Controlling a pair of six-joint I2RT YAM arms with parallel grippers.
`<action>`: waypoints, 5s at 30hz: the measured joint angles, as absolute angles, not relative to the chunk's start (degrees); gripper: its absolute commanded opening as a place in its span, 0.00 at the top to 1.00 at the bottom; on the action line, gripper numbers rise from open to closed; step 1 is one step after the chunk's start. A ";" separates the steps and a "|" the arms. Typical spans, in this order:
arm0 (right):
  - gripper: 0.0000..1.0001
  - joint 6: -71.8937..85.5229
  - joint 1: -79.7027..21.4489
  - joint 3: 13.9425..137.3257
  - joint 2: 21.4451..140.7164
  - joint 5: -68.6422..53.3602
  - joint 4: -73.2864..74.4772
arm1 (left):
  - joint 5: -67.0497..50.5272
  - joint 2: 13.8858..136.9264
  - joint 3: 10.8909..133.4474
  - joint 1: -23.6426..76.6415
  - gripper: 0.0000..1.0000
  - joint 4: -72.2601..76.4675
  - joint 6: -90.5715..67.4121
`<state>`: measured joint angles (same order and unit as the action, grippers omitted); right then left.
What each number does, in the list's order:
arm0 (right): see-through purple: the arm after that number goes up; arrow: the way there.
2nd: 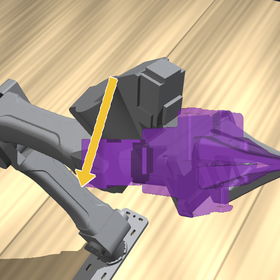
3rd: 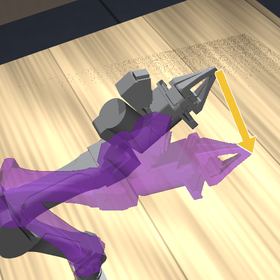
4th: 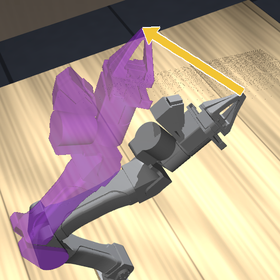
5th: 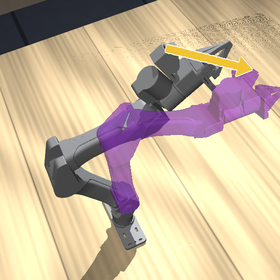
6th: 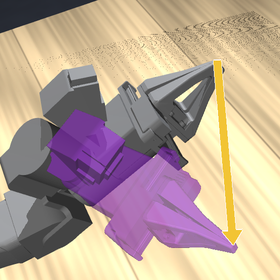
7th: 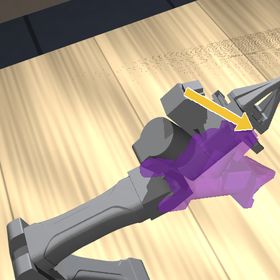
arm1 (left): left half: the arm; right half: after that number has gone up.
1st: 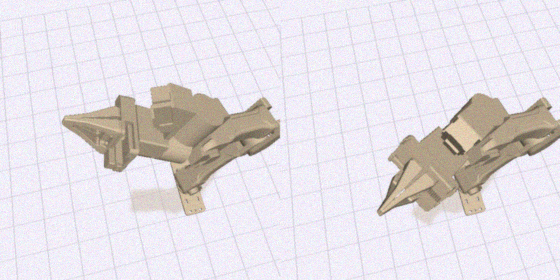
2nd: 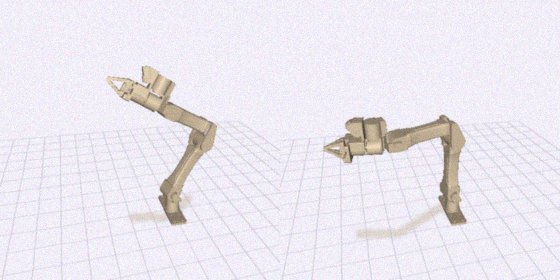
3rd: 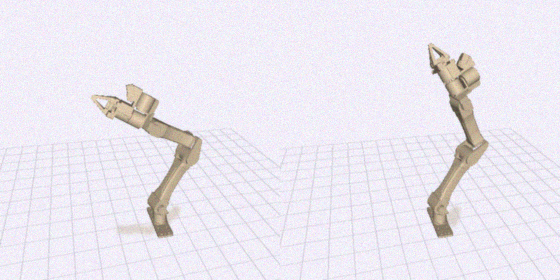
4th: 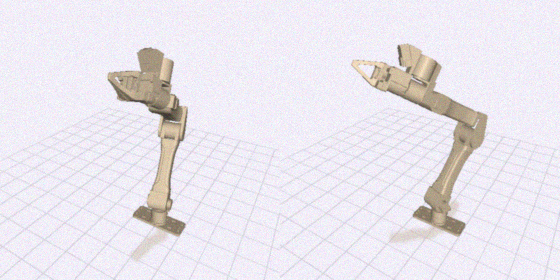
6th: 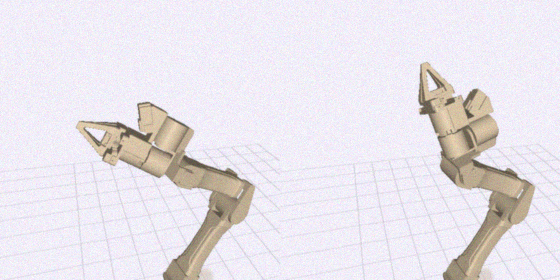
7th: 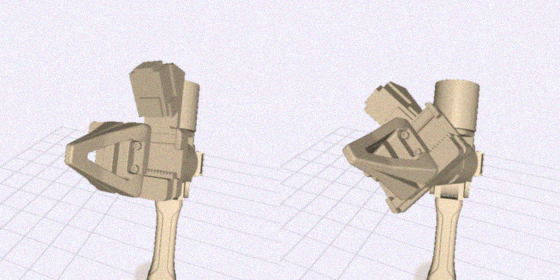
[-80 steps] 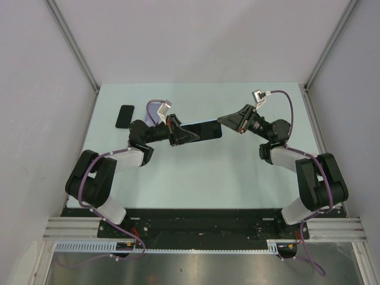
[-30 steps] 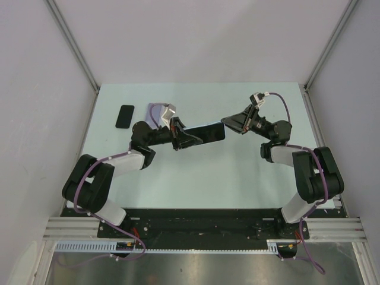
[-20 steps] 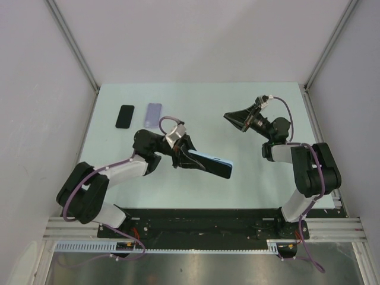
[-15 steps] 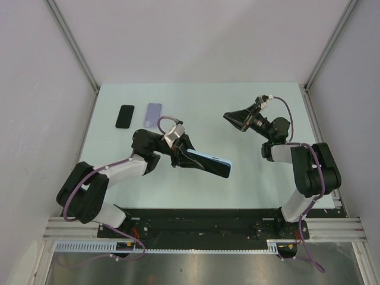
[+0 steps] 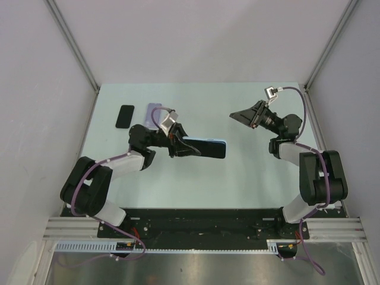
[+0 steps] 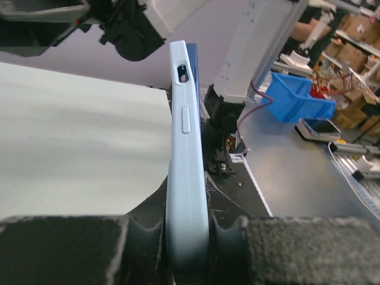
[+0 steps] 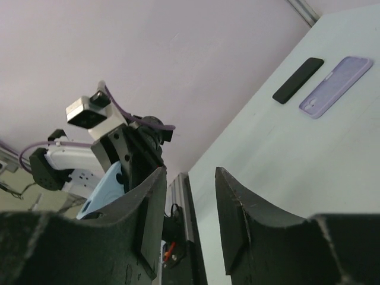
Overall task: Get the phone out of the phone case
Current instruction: Remove the phone case from the phone.
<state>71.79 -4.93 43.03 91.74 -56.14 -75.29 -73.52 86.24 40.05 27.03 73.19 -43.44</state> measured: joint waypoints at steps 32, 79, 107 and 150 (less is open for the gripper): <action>0.54 57.14 -9.21 43.64 86.46 -77.49 -75.22 | -66.46 89.71 40.05 21.80 1.00 73.19 -48.69; 0.64 34.65 -11.07 43.66 82.81 -74.00 -61.63 | -66.11 90.02 40.05 21.69 1.00 72.86 -49.54; 0.55 6.57 -16.60 50.30 78.41 -59.00 -24.69 | -64.93 90.02 39.81 20.51 1.00 70.98 -49.06; 0.43 19.84 -18.15 50.96 85.34 -72.82 -33.58 | -66.13 87.94 36.84 21.58 1.00 73.01 -47.57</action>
<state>19.84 -18.15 50.96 85.34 -72.82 -33.58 -66.13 87.94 36.84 21.58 73.01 -47.57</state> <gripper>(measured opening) 0.573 0.197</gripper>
